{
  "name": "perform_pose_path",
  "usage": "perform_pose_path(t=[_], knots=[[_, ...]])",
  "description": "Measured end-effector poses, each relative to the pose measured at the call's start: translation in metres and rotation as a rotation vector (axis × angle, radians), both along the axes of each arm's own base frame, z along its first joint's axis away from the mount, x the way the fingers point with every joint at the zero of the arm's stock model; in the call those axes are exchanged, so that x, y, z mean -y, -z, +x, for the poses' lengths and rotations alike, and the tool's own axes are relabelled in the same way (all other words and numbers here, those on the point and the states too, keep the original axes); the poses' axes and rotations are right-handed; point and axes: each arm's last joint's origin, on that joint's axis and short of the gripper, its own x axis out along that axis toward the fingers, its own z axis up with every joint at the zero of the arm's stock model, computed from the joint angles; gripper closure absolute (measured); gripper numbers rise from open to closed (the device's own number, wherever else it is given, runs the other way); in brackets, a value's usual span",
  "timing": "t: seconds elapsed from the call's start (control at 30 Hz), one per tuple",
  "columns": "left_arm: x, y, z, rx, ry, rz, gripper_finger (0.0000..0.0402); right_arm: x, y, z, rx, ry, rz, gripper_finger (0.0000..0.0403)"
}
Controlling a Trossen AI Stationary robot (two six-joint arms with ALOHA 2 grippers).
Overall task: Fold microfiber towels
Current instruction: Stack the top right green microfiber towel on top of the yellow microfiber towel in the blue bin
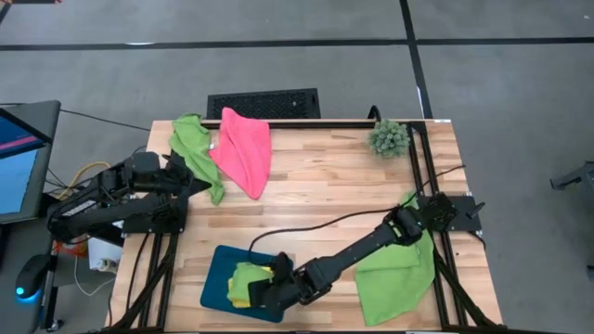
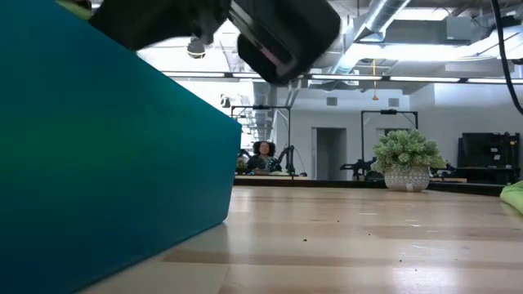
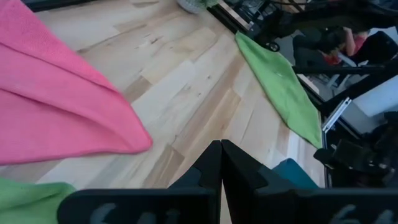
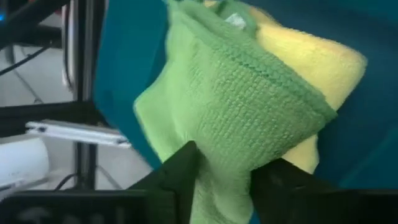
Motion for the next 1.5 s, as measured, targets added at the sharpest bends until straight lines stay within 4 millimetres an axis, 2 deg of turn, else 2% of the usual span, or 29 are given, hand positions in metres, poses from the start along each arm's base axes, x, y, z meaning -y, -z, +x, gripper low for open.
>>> perform_pose_path(t=[0.17, 0.4, 0.47, 0.6, 0.73, 0.93, 1.03, 1.1, 1.23, 1.43, 1.5], knots=[[0.001, 0.0, 0.0, 0.005, 0.021, -0.009, 0.0401, 0.008, -0.01, -0.004, -0.096, -0.017, -0.01, 0.0214], [0.002, 0.0, 0.0, 0.015, 0.071, -0.037, 0.0401, 0.016, -0.033, -0.022, -0.256, -0.023, -0.097, 0.0215], [0.003, -0.001, 0.001, 0.022, 0.102, -0.051, 0.0401, 0.017, -0.041, -0.026, -0.245, -0.023, -0.105, 0.0219], [0.007, -0.003, 0.002, 0.054, 0.173, -0.099, 0.0401, 0.012, -0.062, -0.028, -0.119, -0.031, -0.143, 0.0226], [0.011, -0.012, 0.006, 0.163, 0.238, -0.127, 0.0401, 0.005, -0.067, -0.023, -0.008, -0.041, -0.196, 0.0237], [0.018, -0.02, 0.013, 0.23, 0.289, -0.128, 0.0401, 0.0, -0.041, -0.02, -0.048, -0.063, -0.25, 0.0266], [0.024, -0.023, 0.025, 0.236, 0.366, -0.151, 0.0401, 0.001, -0.036, -0.014, -0.043, -0.101, -0.253, 0.028], [0.032, -0.027, 0.037, 0.249, 0.429, -0.166, 0.0401, 0.001, -0.025, -0.009, -0.063, -0.135, -0.25, 0.0287], [0.056, -0.023, 0.06, 0.195, 0.572, -0.172, 0.0401, 0.005, -0.007, -0.005, -0.118, -0.164, -0.266, 0.0296], [0.101, 0.002, 0.076, -0.013, 0.673, -0.09, 0.0401, 0.016, -0.006, 0.001, -0.137, -0.206, -0.279, 0.0302], [0.116, 0.007, 0.078, -0.019, 0.678, -0.05, 0.0401, 0.018, -0.004, 0.002, -0.139, -0.225, -0.282, 0.0303]])
